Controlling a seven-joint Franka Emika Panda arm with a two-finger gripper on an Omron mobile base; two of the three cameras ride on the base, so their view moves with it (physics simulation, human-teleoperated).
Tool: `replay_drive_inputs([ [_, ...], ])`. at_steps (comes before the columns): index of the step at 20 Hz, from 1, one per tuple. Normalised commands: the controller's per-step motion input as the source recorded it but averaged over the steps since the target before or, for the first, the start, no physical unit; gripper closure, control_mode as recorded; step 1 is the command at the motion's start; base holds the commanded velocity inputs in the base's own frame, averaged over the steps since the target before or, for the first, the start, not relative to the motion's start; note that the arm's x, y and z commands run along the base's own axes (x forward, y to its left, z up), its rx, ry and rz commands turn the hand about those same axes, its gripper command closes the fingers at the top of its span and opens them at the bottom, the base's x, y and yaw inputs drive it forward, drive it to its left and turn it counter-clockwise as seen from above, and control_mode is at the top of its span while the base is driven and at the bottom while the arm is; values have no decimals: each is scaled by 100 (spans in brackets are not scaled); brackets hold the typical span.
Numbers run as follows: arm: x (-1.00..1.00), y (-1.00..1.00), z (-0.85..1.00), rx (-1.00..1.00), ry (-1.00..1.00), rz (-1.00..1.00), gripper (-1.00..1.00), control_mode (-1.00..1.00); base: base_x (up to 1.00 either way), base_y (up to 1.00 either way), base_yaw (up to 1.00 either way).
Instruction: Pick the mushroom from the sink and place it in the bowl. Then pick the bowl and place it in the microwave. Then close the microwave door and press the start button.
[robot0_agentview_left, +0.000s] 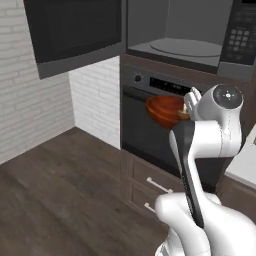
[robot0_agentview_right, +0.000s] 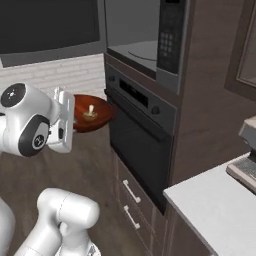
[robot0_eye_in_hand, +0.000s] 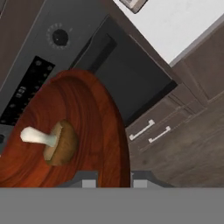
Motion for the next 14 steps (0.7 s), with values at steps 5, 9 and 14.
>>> replay_drive_inputs([
  [5,0,0,0,0,0,0,100,100,59,0,-30],
  [9,0,0,0,0,0,0,100,100,48,7,-28],
  [14,0,0,0,0,0,0,100,100,35,10,-15],
])
